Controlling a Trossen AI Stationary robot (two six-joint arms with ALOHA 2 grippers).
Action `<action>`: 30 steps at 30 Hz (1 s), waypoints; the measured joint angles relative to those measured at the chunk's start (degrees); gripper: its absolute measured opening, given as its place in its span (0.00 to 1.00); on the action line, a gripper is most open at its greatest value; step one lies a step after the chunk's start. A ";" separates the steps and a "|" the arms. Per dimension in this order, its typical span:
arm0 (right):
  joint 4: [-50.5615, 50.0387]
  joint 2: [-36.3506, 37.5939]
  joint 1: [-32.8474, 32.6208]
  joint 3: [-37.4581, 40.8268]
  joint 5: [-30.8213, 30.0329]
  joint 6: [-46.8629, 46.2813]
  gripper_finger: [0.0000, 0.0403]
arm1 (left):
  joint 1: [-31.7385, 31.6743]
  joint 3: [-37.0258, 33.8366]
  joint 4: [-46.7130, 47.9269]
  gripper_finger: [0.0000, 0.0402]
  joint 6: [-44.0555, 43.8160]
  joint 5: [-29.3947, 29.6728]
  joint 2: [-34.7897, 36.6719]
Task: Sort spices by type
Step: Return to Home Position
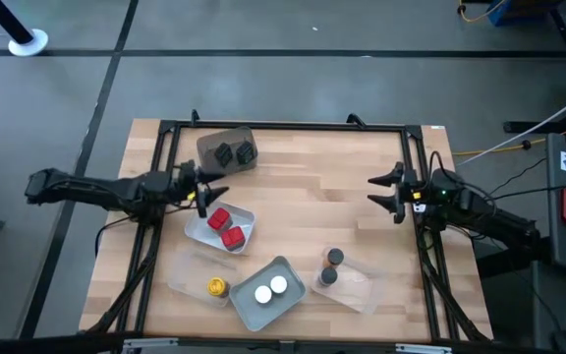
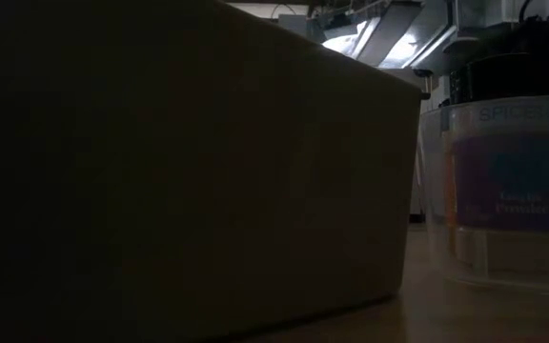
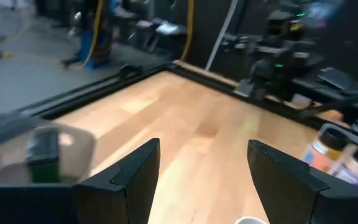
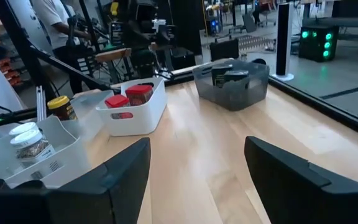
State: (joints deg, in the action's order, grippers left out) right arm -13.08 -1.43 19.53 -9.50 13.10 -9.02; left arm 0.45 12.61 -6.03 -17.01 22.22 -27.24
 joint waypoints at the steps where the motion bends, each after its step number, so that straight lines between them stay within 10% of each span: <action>1: 0.10 0.29 0.00 0.44 0.00 -0.18 0.64 | 0.89 -1.39 -2.69 0.56 1.11 -0.01 0.00; 13: 0.13 0.64 -0.07 2.32 2.24 -1.26 0.64 | 4.96 -11.68 -14.01 0.56 5.46 4.46 6.10; 30: 0.38 1.30 -0.04 2.32 4.04 0.38 0.64 | 4.94 -12.03 0.32 0.56 8.48 9.82 21.01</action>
State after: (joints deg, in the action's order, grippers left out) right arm -12.70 -0.13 19.49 -7.18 17.15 -8.64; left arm 5.39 0.58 -5.71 -8.54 32.04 -6.23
